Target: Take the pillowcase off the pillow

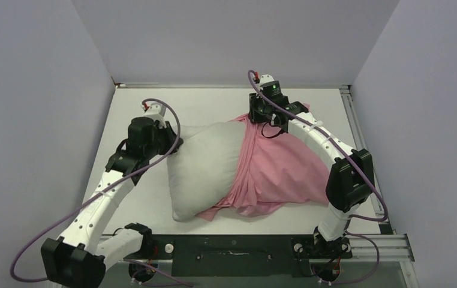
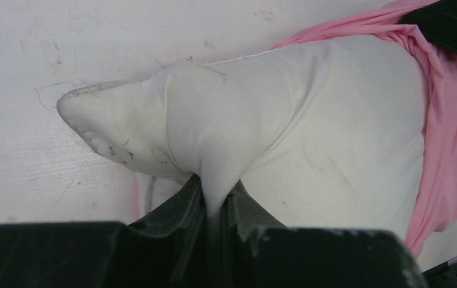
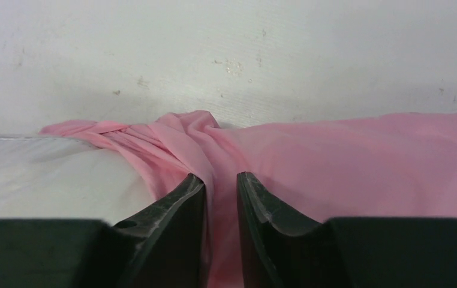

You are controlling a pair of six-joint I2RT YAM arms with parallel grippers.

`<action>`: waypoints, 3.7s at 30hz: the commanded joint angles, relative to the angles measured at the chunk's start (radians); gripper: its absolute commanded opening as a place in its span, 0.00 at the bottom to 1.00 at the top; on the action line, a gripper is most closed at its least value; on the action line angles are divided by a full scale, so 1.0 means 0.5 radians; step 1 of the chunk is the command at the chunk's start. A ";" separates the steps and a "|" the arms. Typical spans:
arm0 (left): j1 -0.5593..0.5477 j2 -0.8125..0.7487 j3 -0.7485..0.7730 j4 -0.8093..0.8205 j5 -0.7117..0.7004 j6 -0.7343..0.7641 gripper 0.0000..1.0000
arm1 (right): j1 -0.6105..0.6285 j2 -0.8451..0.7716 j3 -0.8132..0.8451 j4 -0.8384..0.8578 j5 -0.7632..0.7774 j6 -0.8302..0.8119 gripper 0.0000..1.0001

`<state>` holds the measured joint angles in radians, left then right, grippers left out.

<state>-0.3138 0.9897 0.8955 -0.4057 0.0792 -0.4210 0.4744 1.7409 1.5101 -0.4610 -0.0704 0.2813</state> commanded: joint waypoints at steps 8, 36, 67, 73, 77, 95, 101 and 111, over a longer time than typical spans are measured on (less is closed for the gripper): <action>0.132 0.334 0.583 -0.013 -0.220 0.201 0.21 | 0.175 -0.416 -0.101 0.127 0.023 -0.130 0.67; -0.344 -0.568 -0.073 -0.278 -0.082 0.830 0.76 | 0.215 -0.973 -1.133 -0.261 -0.381 -0.135 0.91; -1.269 0.405 0.101 -0.200 -1.239 0.335 0.96 | 0.203 -1.026 -0.927 0.445 -0.094 -0.171 0.90; -1.229 0.627 0.031 -0.078 -1.392 0.172 0.98 | 0.211 -1.161 -1.235 0.431 -0.330 -0.137 0.90; -1.164 0.675 0.002 0.070 -1.232 0.155 0.75 | 0.232 -1.214 -1.439 0.516 -0.430 -0.072 0.90; -1.133 0.386 0.246 0.006 -0.870 0.176 0.00 | 0.675 -0.877 -1.752 1.472 0.033 0.340 0.90; -1.097 0.327 0.333 -0.058 -0.810 0.182 0.00 | 0.734 -0.642 -1.609 1.526 0.198 0.336 0.92; -0.944 0.174 0.347 -0.174 -0.681 0.212 0.00 | 0.661 -0.633 -1.544 1.341 0.500 0.224 0.26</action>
<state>-0.8158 1.1545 0.9958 -0.5095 -0.3172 -0.3141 0.8368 1.4536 0.6975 0.2043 0.0673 0.4202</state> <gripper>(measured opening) 0.047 0.403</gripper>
